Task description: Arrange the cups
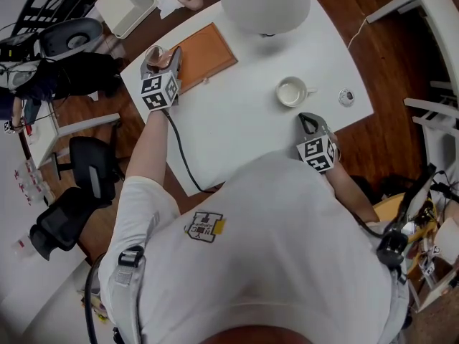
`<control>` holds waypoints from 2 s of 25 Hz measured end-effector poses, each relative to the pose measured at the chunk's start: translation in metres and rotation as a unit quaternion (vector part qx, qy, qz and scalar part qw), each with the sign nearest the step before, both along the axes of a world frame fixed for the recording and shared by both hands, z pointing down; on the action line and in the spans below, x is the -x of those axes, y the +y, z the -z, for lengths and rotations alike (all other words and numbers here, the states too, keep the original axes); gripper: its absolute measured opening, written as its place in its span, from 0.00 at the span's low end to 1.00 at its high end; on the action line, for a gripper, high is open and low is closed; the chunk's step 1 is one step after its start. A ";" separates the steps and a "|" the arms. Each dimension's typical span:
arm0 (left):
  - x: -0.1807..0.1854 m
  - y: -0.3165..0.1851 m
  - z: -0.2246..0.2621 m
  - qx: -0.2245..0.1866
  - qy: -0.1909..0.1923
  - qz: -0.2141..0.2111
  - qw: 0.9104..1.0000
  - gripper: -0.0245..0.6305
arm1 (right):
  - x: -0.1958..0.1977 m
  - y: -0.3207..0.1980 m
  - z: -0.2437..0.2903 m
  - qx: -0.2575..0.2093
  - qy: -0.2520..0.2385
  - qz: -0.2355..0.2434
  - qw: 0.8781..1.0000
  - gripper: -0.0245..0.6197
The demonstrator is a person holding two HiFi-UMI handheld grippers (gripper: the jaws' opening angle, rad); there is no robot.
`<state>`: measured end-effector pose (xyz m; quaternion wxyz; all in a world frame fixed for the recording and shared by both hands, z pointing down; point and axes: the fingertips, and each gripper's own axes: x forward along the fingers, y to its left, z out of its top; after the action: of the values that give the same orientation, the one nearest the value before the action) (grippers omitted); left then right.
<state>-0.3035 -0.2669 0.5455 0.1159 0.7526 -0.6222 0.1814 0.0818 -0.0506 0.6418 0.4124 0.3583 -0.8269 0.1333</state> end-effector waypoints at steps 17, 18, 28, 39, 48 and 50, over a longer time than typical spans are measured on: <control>-0.002 0.014 0.013 -0.022 0.005 -0.004 1.000 0.54 | -0.004 -0.002 0.000 -0.014 0.002 0.004 1.000 0.04; -0.002 0.019 0.016 -0.025 0.003 -0.004 1.000 0.55 | -0.005 -0.001 0.001 -0.016 0.001 0.004 1.000 0.04; -0.043 0.130 0.011 -0.018 0.061 0.020 0.998 0.55 | -0.007 0.002 0.008 -0.030 0.005 0.029 0.999 0.04; -0.151 0.297 -0.079 0.104 0.138 -0.030 0.985 0.41 | 0.035 0.036 -0.003 -0.036 -0.009 0.079 0.996 0.04; -0.145 0.327 -0.093 0.121 0.120 -0.019 0.985 0.04 | 0.059 0.050 -0.012 -0.039 -0.004 0.109 0.993 0.04; -0.149 0.328 -0.095 0.126 0.117 -0.022 0.985 0.04 | 0.060 0.051 -0.014 -0.039 -0.001 0.117 0.992 0.04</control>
<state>-0.1542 0.0612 0.6406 0.2779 0.7617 -0.5594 0.1722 0.0218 0.0006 0.6561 0.4100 0.2745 -0.8682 0.0520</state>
